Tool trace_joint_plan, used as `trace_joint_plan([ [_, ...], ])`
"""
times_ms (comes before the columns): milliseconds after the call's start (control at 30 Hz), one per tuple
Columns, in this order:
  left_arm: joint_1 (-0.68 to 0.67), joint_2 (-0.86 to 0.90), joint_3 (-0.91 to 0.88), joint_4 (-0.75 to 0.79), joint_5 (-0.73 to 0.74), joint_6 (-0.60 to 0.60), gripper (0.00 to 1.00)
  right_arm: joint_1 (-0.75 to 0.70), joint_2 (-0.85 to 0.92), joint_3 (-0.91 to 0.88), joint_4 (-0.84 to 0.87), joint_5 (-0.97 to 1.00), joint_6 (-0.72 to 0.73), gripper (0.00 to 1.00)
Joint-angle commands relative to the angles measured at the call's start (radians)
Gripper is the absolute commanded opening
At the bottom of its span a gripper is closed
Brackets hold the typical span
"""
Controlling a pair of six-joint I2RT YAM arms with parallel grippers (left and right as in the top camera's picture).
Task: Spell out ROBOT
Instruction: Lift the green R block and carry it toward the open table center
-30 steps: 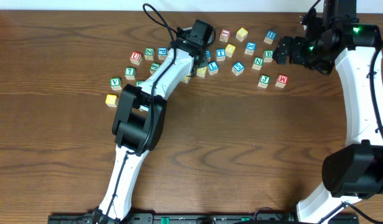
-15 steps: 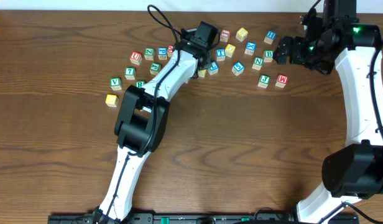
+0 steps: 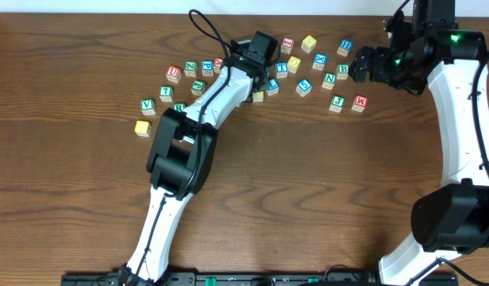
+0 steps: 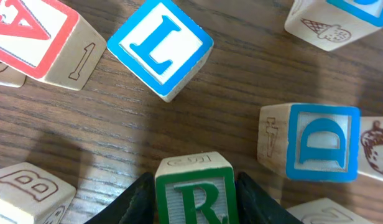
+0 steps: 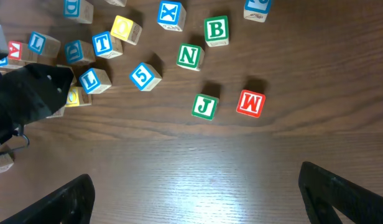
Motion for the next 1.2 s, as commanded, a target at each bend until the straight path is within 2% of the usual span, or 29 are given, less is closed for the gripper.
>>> trace_joint_plan([
  [0, 0.006, 0.024, -0.011, 0.006, -0.034, -0.021, 0.37, 0.000, 0.001, 0.005, -0.002, 0.007, -0.013, 0.99],
  [233, 0.015, 0.023, -0.009, 0.018, -0.034, -0.019, 0.29, 0.000, 0.001, 0.005, -0.002, 0.007, -0.013, 0.99],
  [367, 0.019, 0.018, -0.005, 0.017, -0.034, -0.004, 0.29, 0.000, 0.001, 0.005, -0.003, 0.007, -0.013, 0.99],
  [700, 0.019, -0.096, -0.005, -0.011, -0.034, 0.144, 0.29, 0.000, 0.001, 0.005, 0.001, 0.008, -0.013, 0.99],
  [833, 0.018, -0.188, -0.005, -0.086, -0.034, 0.193, 0.29, -0.002, 0.001, 0.005, -0.001, 0.008, -0.013, 0.99],
  [1033, 0.018, -0.302, -0.005, -0.232, -0.031, 0.194, 0.29, -0.001, 0.001, 0.005, 0.000, 0.007, -0.012, 0.99],
  [1167, 0.016, -0.330, -0.006, -0.402, 0.068, 0.179, 0.29, -0.001, 0.001, 0.005, 0.000, 0.007, -0.013, 0.99],
])
